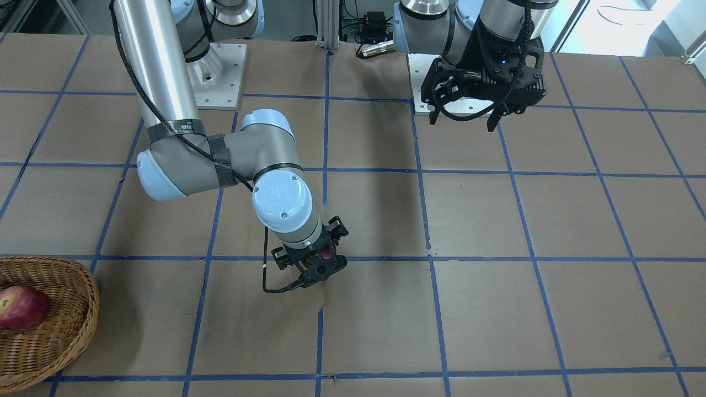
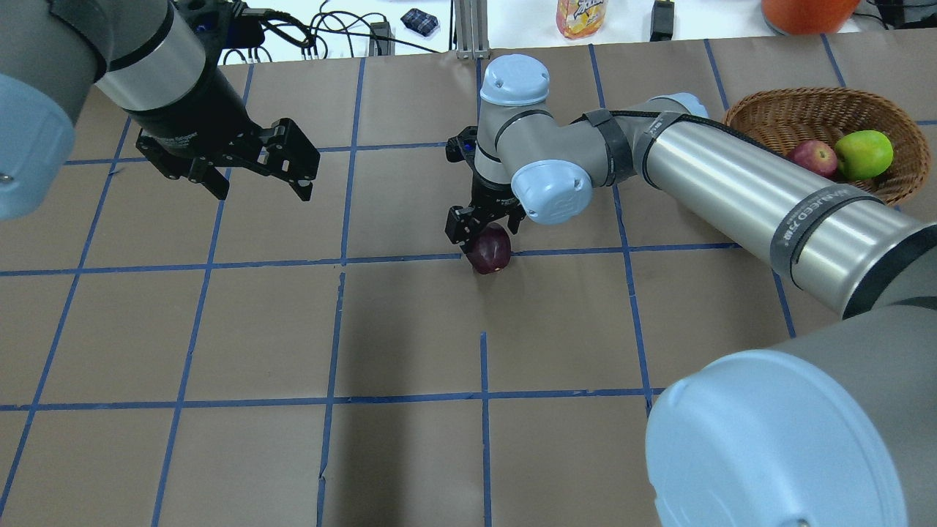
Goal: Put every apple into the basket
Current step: 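Carry the dark red apple into the basket with the right gripper and release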
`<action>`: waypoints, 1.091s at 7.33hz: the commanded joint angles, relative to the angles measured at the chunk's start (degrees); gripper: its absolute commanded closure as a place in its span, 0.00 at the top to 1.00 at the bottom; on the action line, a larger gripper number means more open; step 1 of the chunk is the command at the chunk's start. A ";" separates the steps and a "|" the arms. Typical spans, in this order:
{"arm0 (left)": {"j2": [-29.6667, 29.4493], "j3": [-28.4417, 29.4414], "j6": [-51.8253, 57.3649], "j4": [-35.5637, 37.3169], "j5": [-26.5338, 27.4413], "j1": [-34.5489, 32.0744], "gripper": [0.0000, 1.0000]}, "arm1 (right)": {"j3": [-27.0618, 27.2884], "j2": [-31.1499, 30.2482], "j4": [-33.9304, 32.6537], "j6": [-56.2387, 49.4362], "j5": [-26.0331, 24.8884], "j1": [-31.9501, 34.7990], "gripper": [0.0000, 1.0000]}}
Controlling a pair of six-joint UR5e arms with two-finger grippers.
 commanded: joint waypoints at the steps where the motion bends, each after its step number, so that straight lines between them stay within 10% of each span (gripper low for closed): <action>1: 0.00 -0.03 0.00 0.00 -0.01 0.05 1.00 | -0.06 0.77 -0.59 -0.05 0.02 -0.02 0.60; 2: 0.00 -0.03 0.00 0.00 -0.01 -0.04 1.00 | -0.15 0.34 -1.02 -0.05 -0.94 -0.02 0.01; 5: 0.00 -0.03 0.00 0.00 0.08 -0.04 1.00 | -2.68 -3.07 -0.51 -0.05 -1.39 -3.07 0.00; 8: -0.09 -0.03 0.00 0.00 -0.01 0.04 1.00 | -12.50 -6.08 12.02 -1.20 -2.88 -20.71 0.00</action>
